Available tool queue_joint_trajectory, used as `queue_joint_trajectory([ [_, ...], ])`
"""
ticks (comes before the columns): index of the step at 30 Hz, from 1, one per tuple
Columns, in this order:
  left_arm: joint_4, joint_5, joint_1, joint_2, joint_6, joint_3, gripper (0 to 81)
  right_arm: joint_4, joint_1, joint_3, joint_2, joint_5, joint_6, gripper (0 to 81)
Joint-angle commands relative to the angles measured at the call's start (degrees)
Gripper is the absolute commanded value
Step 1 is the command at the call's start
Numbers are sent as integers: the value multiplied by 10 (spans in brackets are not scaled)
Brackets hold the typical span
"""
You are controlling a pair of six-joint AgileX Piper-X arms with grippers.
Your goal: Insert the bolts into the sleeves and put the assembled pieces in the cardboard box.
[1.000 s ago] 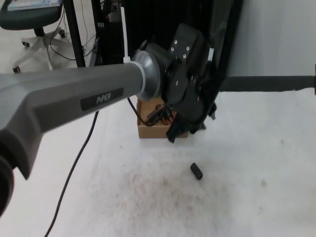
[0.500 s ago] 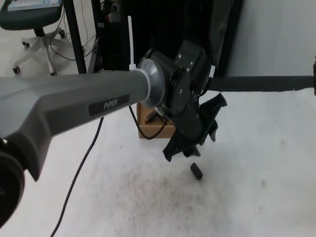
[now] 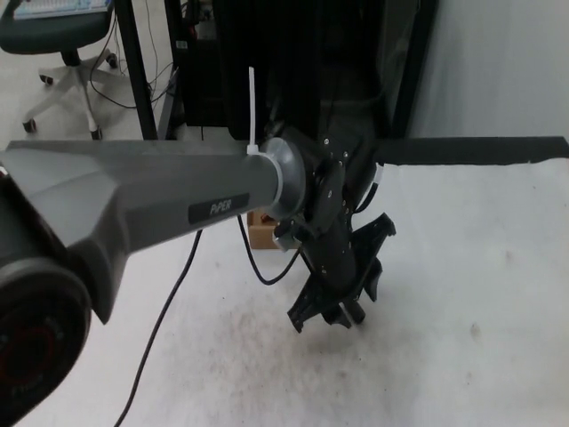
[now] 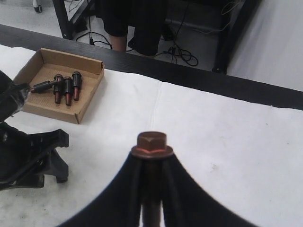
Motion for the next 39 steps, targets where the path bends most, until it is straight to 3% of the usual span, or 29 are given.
queue_joint_trajectory([
  [1,2,-13,-1,0,-6,-2,470,0,-2,-5,-5,-7,0,8],
  [18,-13,-24,-1,34,-5,-2,460,5,0,-5,-5,-7,-4,8],
  [21,-18,-27,-1,39,-9,-2,362,5,0,-5,-5,-7,-4,8],
  [26,-20,-42,0,41,-11,-2,2,14,0,-5,-5,-7,-4,8],
  [33,-20,-12,14,41,24,-4,3,19,0,-5,-5,-7,-18,8],
  [39,30,26,26,30,230,-37,3,19,0,-5,-5,-7,-18,8],
])
